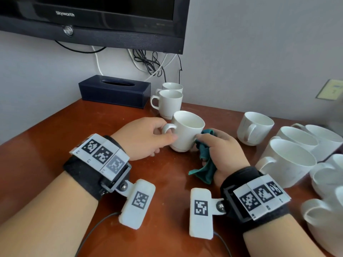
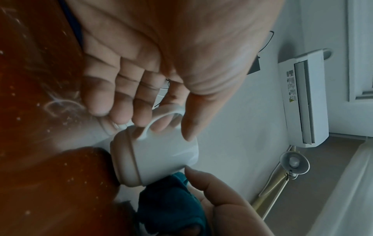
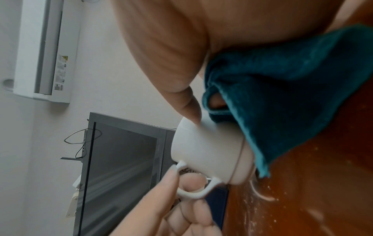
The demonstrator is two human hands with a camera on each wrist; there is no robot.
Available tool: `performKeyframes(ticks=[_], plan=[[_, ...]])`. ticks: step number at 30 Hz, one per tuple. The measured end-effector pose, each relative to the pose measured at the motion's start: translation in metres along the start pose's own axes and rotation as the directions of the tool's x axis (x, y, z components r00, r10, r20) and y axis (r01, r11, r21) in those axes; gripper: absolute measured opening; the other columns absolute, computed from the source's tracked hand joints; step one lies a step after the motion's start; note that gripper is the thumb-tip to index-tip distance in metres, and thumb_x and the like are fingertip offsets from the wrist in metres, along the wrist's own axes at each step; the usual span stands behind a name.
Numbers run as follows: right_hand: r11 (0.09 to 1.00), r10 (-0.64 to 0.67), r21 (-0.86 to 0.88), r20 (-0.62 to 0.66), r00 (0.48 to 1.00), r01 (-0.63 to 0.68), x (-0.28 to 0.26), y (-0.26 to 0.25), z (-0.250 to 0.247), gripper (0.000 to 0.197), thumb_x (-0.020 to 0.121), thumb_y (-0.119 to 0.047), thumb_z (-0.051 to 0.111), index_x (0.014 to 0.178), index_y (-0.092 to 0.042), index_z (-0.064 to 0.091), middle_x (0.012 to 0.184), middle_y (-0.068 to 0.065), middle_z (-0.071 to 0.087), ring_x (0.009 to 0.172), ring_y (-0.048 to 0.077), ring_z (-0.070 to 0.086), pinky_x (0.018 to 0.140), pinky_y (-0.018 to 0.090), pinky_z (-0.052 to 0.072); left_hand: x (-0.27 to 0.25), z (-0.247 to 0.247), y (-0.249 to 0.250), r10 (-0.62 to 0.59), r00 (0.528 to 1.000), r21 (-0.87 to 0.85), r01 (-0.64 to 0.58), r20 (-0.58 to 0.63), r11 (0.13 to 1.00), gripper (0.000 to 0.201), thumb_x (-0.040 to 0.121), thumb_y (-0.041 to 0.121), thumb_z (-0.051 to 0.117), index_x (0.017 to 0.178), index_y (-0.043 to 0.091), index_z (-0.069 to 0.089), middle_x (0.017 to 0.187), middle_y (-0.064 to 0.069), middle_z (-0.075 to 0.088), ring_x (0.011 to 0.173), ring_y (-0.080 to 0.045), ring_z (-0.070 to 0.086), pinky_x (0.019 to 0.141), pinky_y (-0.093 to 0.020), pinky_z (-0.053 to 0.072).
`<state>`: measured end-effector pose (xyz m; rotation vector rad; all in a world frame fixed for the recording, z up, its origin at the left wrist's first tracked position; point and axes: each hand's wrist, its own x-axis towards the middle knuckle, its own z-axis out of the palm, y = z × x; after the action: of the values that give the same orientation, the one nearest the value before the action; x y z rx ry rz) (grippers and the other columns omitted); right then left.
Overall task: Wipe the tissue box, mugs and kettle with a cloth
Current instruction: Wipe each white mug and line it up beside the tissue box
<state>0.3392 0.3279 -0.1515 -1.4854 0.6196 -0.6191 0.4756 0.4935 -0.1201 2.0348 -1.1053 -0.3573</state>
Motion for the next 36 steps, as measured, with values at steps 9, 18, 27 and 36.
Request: performKeyframes(ticks=[9,18,27,36], plan=[[0.999,-0.011,0.04,0.053,0.999,0.008,0.007,0.005,-0.002,0.031,0.077,-0.025,0.07,0.107,-0.02,0.078,0.102,0.023,0.074,0.086,0.029,0.07,0.089,0.051,0.059,-0.001,-0.001,0.004,-0.051,0.997,0.023,0.052,-0.053,0.998,0.023,0.102,0.052,0.054,0.105,0.031,0.064,0.091,0.005,0.074,0.077,-0.005,0.073,0.072,-0.028,0.063],[0.999,0.026,0.026,0.104,0.994,-0.028,0.016,0.016,-0.003,0.063,0.068,-0.036,0.076,0.131,-0.036,0.068,0.125,0.006,0.072,0.113,0.026,0.07,0.101,0.048,0.056,-0.005,-0.009,0.009,-0.039,0.99,0.283,0.076,-0.136,0.956,0.052,0.091,0.049,0.073,0.138,0.041,0.053,0.13,0.016,0.063,0.104,-0.002,0.063,0.08,-0.02,0.052],[0.998,0.061,0.022,0.136,0.989,-0.065,-0.001,0.007,-0.011,0.033,0.091,-0.015,0.073,0.122,-0.027,0.073,0.106,0.012,0.077,0.077,0.016,0.07,0.059,0.025,0.054,0.014,-0.009,0.046,-0.006,0.998,0.485,-0.026,0.065,0.874,0.082,0.08,0.056,0.08,0.144,0.024,0.04,0.138,0.002,0.054,0.121,-0.021,0.055,0.098,-0.041,0.05],[0.984,-0.029,-0.162,0.279,0.96,0.077,-0.006,-0.026,-0.001,0.048,0.074,-0.032,0.077,0.122,-0.034,0.072,0.113,-0.005,0.078,0.11,0.021,0.072,0.106,0.049,0.052,0.059,0.001,0.034,0.031,0.999,0.513,-0.014,-0.025,0.858,0.057,0.064,0.063,0.082,0.099,0.029,0.052,0.1,0.006,0.058,0.088,-0.018,0.059,0.064,-0.032,0.044]])
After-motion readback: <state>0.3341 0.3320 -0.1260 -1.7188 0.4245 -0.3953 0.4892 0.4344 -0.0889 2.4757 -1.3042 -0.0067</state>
